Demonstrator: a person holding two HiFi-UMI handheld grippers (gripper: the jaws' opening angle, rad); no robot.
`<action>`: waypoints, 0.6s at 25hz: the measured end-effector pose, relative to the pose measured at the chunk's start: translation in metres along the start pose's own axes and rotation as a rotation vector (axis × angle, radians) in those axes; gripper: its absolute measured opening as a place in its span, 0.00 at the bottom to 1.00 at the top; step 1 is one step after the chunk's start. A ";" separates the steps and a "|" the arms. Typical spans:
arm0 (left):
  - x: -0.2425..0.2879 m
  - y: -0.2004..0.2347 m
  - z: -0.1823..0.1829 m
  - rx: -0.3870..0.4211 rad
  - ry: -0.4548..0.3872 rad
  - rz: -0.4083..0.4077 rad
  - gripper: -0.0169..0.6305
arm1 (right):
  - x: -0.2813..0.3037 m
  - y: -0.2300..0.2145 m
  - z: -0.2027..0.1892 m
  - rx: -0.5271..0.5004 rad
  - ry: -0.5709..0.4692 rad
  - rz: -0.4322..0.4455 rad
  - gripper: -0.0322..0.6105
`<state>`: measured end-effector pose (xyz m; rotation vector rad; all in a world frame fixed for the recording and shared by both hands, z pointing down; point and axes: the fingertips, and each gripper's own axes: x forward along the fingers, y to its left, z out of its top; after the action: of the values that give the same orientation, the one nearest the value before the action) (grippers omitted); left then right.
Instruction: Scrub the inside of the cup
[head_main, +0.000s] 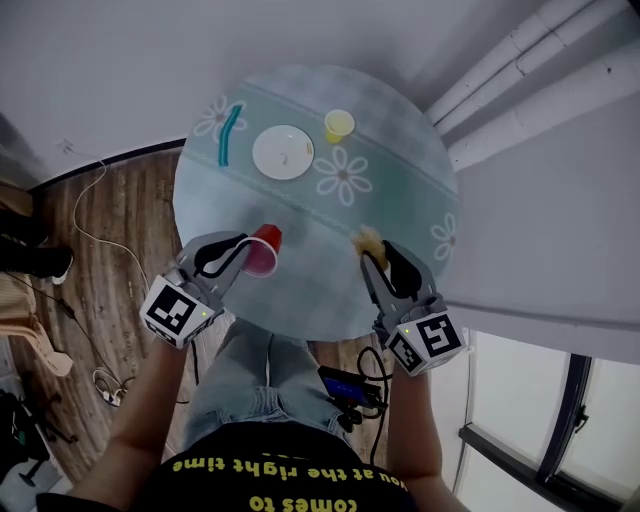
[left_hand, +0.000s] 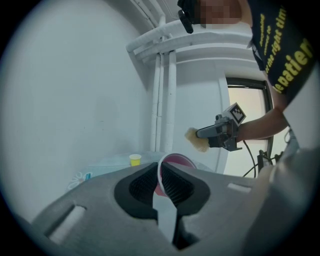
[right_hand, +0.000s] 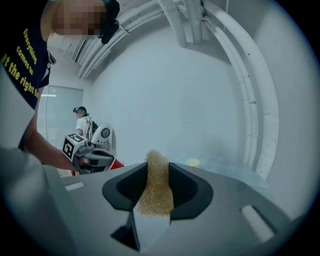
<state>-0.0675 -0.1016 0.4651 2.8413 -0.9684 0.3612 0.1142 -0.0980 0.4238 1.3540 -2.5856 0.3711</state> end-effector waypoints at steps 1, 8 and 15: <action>0.000 0.000 -0.003 -0.005 0.008 -0.001 0.07 | 0.001 0.000 -0.002 0.002 0.003 -0.001 0.26; 0.006 0.004 -0.026 -0.035 0.056 -0.004 0.07 | 0.011 -0.008 -0.029 0.028 0.041 -0.014 0.26; 0.013 0.007 -0.049 -0.079 0.103 -0.009 0.07 | 0.019 -0.013 -0.054 0.055 0.080 -0.020 0.26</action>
<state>-0.0713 -0.1052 0.5164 2.7258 -0.9288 0.4536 0.1171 -0.1031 0.4821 1.3529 -2.5122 0.4864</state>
